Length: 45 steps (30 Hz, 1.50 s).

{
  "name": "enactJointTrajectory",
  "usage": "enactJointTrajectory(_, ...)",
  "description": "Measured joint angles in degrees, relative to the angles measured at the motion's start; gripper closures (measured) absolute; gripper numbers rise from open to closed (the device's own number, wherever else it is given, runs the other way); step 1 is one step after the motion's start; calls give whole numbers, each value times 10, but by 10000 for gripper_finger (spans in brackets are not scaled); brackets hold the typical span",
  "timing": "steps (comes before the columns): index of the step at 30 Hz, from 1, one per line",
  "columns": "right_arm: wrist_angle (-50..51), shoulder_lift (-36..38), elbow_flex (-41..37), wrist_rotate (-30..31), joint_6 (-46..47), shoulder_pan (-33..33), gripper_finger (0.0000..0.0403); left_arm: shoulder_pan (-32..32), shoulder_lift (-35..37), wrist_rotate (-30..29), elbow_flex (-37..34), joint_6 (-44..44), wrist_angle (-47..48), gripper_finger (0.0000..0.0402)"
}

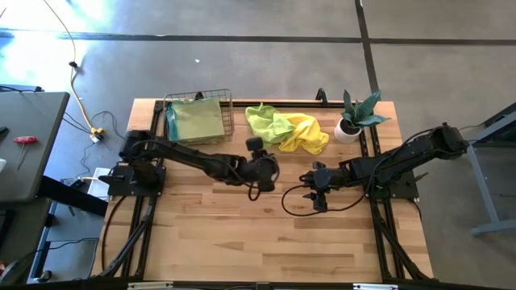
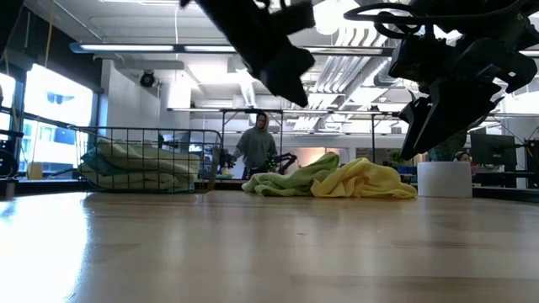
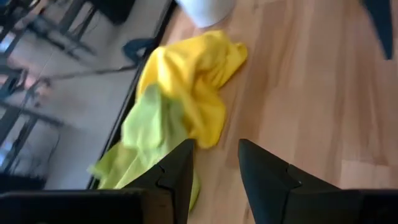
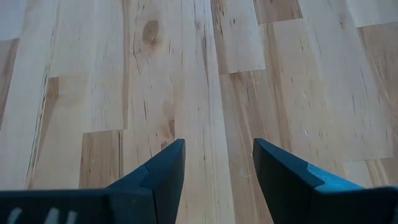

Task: Fold microfiber towels
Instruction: Fold the light green towel

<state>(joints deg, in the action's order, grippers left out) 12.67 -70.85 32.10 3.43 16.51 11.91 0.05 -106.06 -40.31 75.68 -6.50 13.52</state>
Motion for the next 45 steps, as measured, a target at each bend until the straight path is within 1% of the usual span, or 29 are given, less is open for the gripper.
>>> enactJointTrajectory(3, 0, 0, 0, 0, 0, 0, 221, 15, -22, 35, 0, -57, -52, 284)
enactJointTrajectory(7, 0, 0, 0, 0, 0, 0, 221, 50, -52, 88, 0, -135, -122, 284)
enactJointTrajectory(10, 0, 0, 0, 0, 0, 0, 221, 85, -70, 130, 1, -167, -174, 284)
enactJointTrajectory(16, 0, 0, 0, 0, 0, 0, 221, 160, -112, 198, 0, -177, -240, 284)
enactJointTrajectory(18, 0, 0, 0, 0, 0, 0, 221, 178, -121, 204, 0, -177, -256, 284)
enactJointTrajectory(22, 0, 0, 0, 0, 0, 0, 221, 202, -132, 205, 0, -177, -273, 284)
enactJointTrajectory(28, 0, 0, 0, 0, 0, 0, 221, 221, -133, 271, 0, -177, -254, 284)
enactJointTrajectory(32, 0, 0, 0, 0, 0, 0, 221, 230, -134, 284, 0, -177, -259, 284)
enactJointTrajectory(36, 0, 0, 0, 0, 0, 0, 221, 242, -146, 312, 0, -167, -257, 284)
enactJointTrajectory(38, 0, 0, 0, 0, 0, 0, 221, 243, -153, 306, 3, -171, -256, 284)
enactJointTrajectory(41, 0, 0, 0, 0, 0, 0, 221, 242, -157, 275, 10, -173, -249, 284)
enactJointTrajectory(45, 0, 0, 0, 0, 0, 0, 221, 242, -157, 270, 13, -144, -236, 285)
